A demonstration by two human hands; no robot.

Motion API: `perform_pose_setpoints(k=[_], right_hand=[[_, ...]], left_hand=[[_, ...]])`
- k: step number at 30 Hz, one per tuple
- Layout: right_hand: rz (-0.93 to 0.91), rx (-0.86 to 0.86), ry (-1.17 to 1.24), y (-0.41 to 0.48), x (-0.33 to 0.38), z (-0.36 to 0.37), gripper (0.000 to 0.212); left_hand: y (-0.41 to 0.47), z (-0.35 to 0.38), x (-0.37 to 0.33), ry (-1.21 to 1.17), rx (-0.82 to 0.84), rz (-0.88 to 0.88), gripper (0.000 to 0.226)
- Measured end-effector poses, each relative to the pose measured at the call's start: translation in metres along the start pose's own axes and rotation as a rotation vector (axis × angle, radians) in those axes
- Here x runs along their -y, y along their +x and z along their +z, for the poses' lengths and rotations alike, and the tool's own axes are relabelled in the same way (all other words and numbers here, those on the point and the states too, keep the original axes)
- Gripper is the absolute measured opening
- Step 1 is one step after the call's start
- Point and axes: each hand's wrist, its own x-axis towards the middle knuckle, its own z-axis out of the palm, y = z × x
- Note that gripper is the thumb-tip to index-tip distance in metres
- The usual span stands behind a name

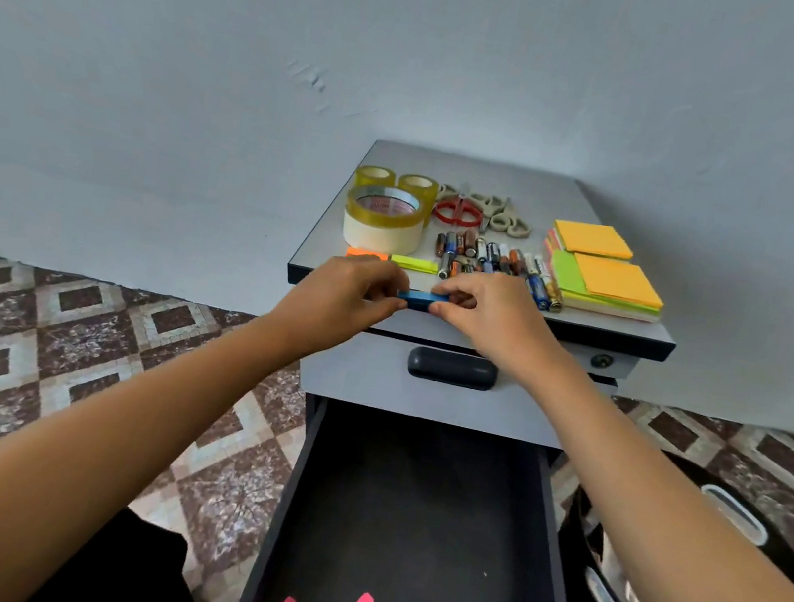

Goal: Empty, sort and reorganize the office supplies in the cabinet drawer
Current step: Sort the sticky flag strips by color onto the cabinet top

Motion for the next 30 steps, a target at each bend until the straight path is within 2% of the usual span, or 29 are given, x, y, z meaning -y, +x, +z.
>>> perform_pose_setpoints(k=[4,11,16,26,30], right_hand=[[-0.011,-0.03,-0.039,0.02,0.0,0.0,0.03],[-0.022,-0.031,-0.132,0.04,-0.006,0.008,0.029],[-0.019,-0.018,-0.264,0.049,-0.01,0.013,0.031],[-0.045,-0.021,-0.272,0.05,-0.016,0.015,0.037],[-0.086,-0.092,-0.243,0.048,-0.02,0.018,0.025]], left_hand=[[0.012,0.0,0.009,0.092,-0.101,0.039,0.017],[0.024,0.005,0.022,0.265,-0.137,0.113,0.022],[0.029,0.009,0.027,0.296,-0.122,0.09,0.016],[0.039,0.011,0.027,0.257,-0.063,0.003,0.018],[0.041,0.007,0.027,0.265,-0.031,0.001,0.018]])
